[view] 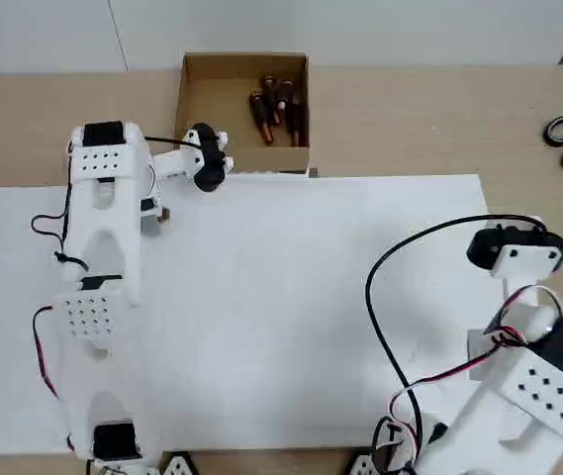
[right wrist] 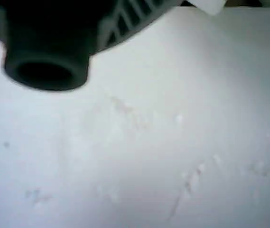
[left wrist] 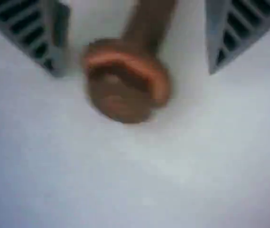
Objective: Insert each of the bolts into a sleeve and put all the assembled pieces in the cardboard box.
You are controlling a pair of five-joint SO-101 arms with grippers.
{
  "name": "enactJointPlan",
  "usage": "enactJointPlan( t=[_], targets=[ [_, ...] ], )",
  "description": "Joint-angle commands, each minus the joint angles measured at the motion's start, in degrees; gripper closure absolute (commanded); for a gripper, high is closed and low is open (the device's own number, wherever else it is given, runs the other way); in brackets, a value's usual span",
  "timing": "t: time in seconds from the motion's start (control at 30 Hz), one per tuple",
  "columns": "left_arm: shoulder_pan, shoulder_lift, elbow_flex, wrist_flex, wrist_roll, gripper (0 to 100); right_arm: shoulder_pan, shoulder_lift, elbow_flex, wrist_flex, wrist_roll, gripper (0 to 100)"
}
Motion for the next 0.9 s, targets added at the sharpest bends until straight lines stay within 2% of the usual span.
enactJointPlan(
  t=[0.0,0.17,0.3,0.43,0.6,0.67,0.8,0.87],
  targets=[
    [-0.26,0.35,-5.05,2.37,-4.57,97,-0.48,-1.45,-0.35,0.04,-0.62,99.5],
    [-0.26,0.18,-9.27,8.53,-4.57,99,-0.48,-1.45,-0.35,0.04,-0.62,99.5],
    [-0.18,0.00,-10.59,8.62,-2.73,100,-0.48,-1.54,-0.35,0.04,-0.62,99.5],
    [0.09,-2.20,-14.37,8.79,5.54,100,-0.57,-1.63,-0.79,0.04,-0.62,99.5],
    [1.76,-14.42,-11.56,8.79,13.45,99,-0.84,-1.63,-3.78,0.04,-0.44,99.5],
    [3.34,-20.75,-7.52,8.79,17.32,99,-2.95,-1.63,-4.57,0.04,-0.53,99.5],
    [5.89,-33.32,2.24,8.70,31.47,99,-9.89,-1.63,-4.57,0.04,-1.32,99.5],
    [7.21,-38.42,6.73,8.62,36.57,99,-13.32,-1.45,-4.48,-0.57,-5.54,99.1]
  ],
)
